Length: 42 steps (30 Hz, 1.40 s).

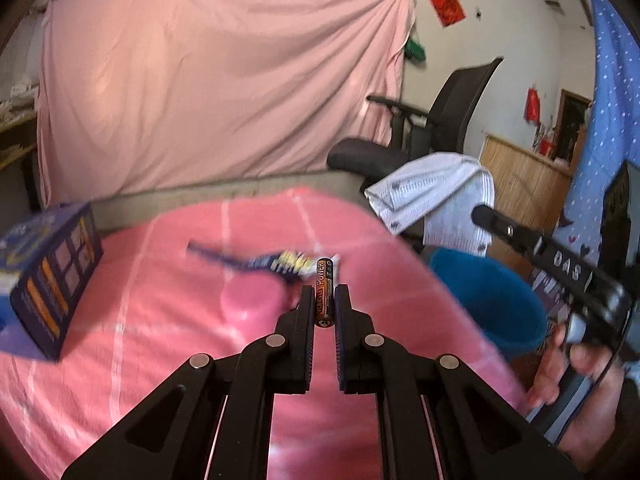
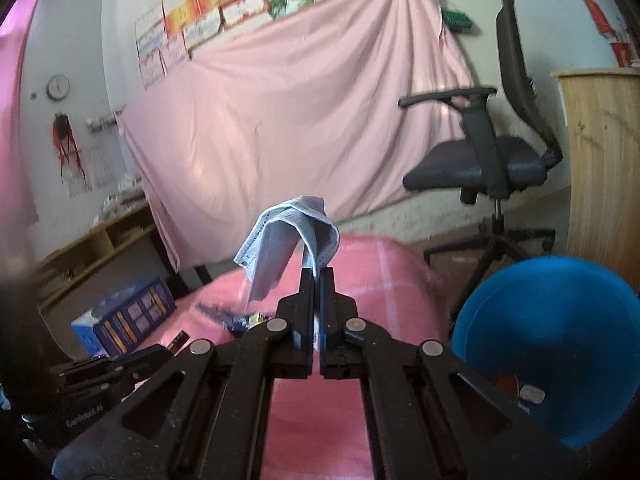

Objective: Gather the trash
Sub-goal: 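Carry mask and battery over the blue basin and open both tools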

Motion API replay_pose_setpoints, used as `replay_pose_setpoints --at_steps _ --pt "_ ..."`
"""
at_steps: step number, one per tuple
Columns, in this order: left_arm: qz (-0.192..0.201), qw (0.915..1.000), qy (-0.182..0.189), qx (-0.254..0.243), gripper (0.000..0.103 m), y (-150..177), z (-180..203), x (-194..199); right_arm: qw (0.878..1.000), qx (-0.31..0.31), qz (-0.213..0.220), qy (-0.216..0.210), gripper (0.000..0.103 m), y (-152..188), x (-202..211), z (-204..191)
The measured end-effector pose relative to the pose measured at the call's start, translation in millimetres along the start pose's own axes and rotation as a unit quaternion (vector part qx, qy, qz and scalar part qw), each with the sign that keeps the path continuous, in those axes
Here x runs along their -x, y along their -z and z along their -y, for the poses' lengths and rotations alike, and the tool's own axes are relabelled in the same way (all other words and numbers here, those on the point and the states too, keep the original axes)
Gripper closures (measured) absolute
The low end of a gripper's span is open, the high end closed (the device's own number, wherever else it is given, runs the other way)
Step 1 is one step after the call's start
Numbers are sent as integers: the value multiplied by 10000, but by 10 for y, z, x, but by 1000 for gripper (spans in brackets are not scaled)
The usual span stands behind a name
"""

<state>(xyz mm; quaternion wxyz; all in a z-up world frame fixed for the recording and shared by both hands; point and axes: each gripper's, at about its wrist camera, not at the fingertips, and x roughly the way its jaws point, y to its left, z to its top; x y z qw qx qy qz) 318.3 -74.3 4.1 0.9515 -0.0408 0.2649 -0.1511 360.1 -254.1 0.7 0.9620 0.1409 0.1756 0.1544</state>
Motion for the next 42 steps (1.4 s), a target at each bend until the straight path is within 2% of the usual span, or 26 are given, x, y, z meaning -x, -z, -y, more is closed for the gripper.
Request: replay_pose_setpoints --at_steps 6,10,17,23,27,33,42 --pt "510 9984 228 -9 96 -303 239 7 9969 58 702 337 75 -143 298 86" --pt "646 9967 491 -80 96 -491 458 -84 9919 51 1063 695 75 -225 480 203" --pt "701 9919 953 -469 96 -685 932 -379 9825 -347 1273 1311 75 -289 707 598" --pt "553 9890 1184 -695 96 -703 1246 -743 9730 -693 1053 1935 75 -287 768 971" --pt "334 9877 1335 -748 96 -673 1430 -976 9675 -1043 803 2161 75 -247 763 1233" --pt "-89 9871 1409 -755 96 -582 1662 -1264 9626 -1418 378 2278 75 -156 708 1489" --pt "-732 9863 1337 -624 96 -532 1850 -1632 9602 -1770 -91 2157 72 -57 580 1680"
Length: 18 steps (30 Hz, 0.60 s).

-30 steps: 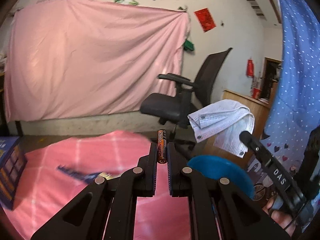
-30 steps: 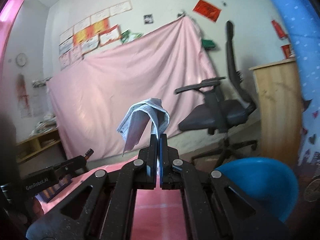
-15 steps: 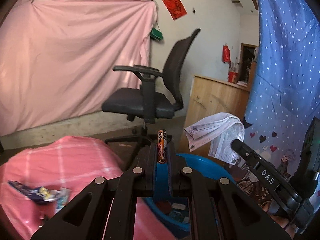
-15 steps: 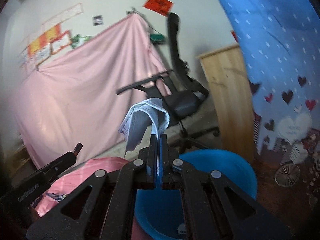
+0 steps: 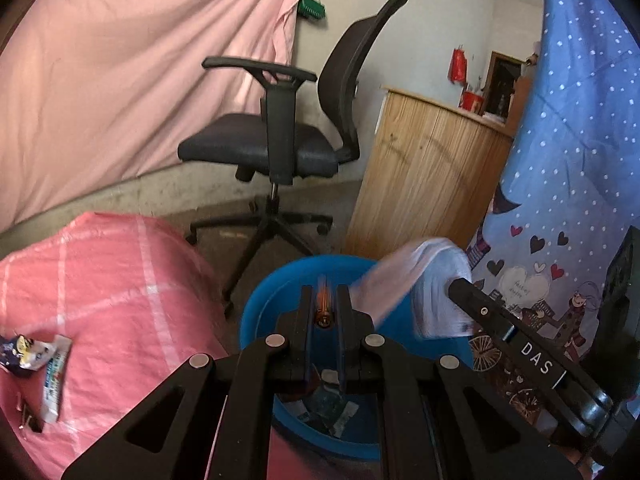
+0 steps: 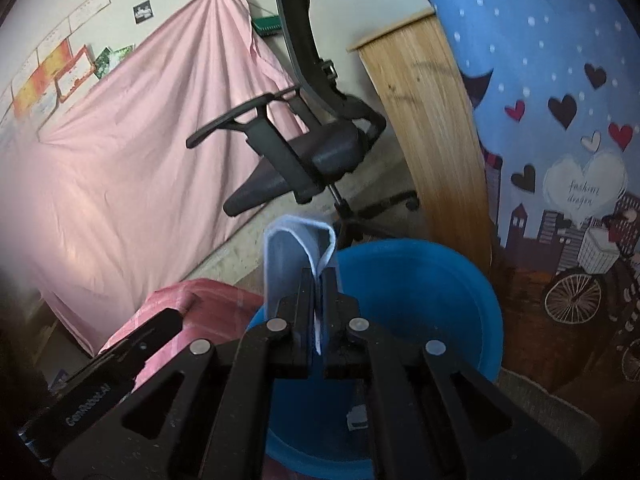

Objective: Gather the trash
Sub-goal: 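Carry mask and battery over the blue basin and open both tools, then bring both open tools back over the table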

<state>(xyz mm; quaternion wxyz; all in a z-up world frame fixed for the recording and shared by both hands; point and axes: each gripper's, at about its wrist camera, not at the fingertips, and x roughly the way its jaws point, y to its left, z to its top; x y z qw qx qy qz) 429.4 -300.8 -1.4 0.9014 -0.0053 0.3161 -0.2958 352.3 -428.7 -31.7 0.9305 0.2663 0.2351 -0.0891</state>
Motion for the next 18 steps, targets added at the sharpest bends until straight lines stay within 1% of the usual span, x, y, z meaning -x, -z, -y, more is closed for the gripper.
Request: replay_pose_setpoints --at_steps 3,6,13,16,18 --pt "-168 9998 -68 9 96 14 3 -76 9999 -22 -144 -43 71 23 -47 11" --pt "-275 9995 -144 -51 96 43 18 -126 9998 -10 -189 -82 71 43 -48 1" --pt "-284 9994 -188 -33 94 82 0 -125 9996 -14 -277 -47 69 36 -87 -8" --pt "-251 9995 -207 14 92 71 -44 -90 9996 -47 -276 -34 62 16 -101 2" --pt "-212 9995 -231 55 91 63 -67 -68 9996 -54 -266 -39 52 14 -94 9"
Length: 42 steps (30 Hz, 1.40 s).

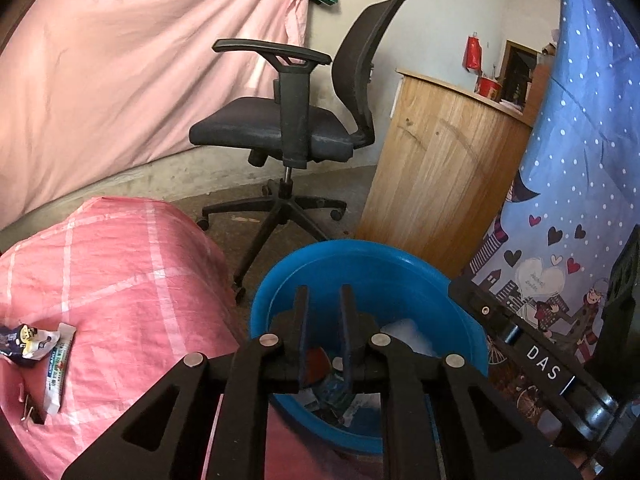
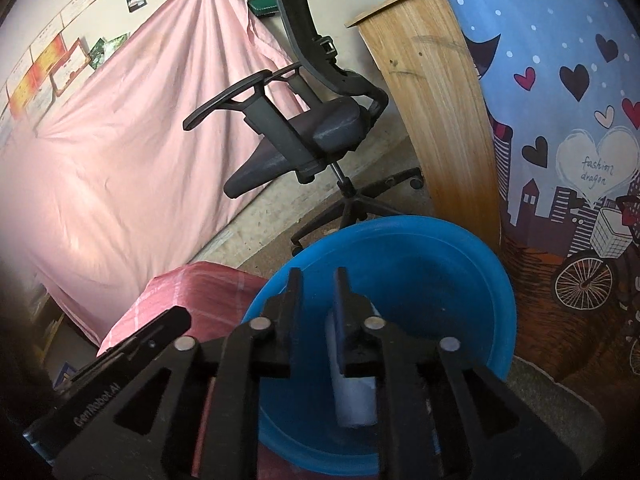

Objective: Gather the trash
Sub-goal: 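Bring both open tools back over the table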

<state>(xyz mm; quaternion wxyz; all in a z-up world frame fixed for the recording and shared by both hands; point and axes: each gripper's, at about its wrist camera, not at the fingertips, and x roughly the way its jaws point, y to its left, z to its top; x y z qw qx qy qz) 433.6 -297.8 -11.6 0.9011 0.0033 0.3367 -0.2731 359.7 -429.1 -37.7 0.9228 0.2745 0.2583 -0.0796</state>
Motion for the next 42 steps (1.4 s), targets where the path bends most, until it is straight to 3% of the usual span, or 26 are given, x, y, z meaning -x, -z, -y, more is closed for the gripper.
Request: replay_pose_setpoints --at_steps 5,9,14,17,23,24,25,28,36,42 --pt "79 10000 -21 25 87 -4 -24 54 10000 19 26 -19 41 -1 3 -2" --pt "213 9997 -42 90 76 1 -56 134 9999 96 140 -14 33 -8 48 -27" --pt "383 9989 -161 209 73 -25 -140 260 9989 273 384 -20 26 -32 124 -106" --pt "519 9979 -253 301 64 -46 -222 371 9977 431 524 -87 20 -42 171 -187" --pt "980 9925 -462 571 38 -34 -454 701 9925 791 904 -231 3 -29 294 -410" --pt "1072 9911 -510 604 29 -27 -503 770 9910 845 1005 -271 1 -22 325 -456" --pt "1175 9894 -572 637 19 -16 -543 832 9898 893 1073 -285 0 -14 347 -492" --pt "1485 9828 -803 746 5 26 -659 1012 9858 1067 1250 -353 0 6 407 -607" --pt "2007 9630 -1480 1019 2 201 -1049 1448 9703 1445 1823 -666 0 109 578 -904" --pt "2227 9516 -1848 1032 2 428 -1229 1710 9600 1766 1951 -955 0 223 631 -1185"
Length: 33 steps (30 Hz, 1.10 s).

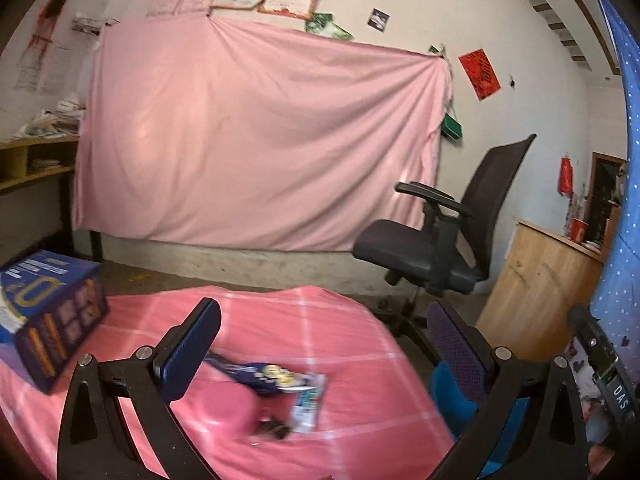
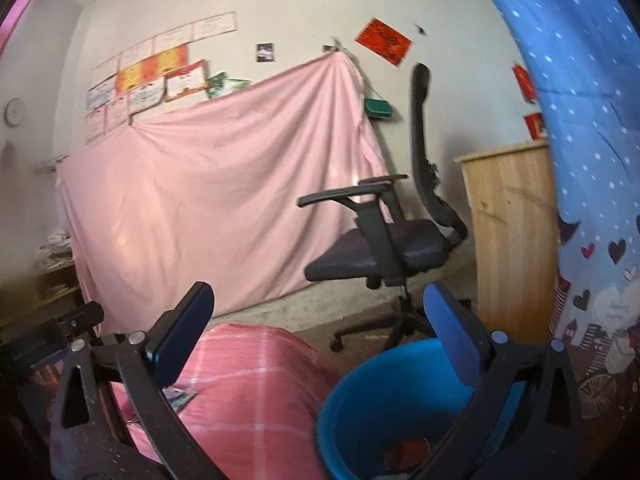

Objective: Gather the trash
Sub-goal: 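Bring both open tools back over the table, then grasp the pink round ball with the left tool while the right tool grasps the white toothpaste tube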

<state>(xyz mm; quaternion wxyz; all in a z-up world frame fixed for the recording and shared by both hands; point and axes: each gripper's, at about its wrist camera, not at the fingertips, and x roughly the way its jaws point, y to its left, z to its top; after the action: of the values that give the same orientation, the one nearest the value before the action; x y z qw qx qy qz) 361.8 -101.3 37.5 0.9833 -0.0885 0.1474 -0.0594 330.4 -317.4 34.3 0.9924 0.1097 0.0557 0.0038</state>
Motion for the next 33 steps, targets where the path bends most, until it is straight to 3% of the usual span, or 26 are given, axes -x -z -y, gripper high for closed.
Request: replay_pose_setpoints --at_steps 10,19,26,33 --pt "250 9983 -520 -79 2 155 -466 329 9976 356 82 -580 0 51 12 -475" --pt "115 9962 -867 -14 2 314 -890 396 9923 776 -285 -919 0 239 -130 -864" --pt "-162 9963 -836 84 2 420 -1030 292 9857 986 -887 -1042 0 445 -349 -996" --pt "-720 9962 -488 36 3 470 -1093 68 9735 1206 -1536 -1192 0 648 -566 -1140"
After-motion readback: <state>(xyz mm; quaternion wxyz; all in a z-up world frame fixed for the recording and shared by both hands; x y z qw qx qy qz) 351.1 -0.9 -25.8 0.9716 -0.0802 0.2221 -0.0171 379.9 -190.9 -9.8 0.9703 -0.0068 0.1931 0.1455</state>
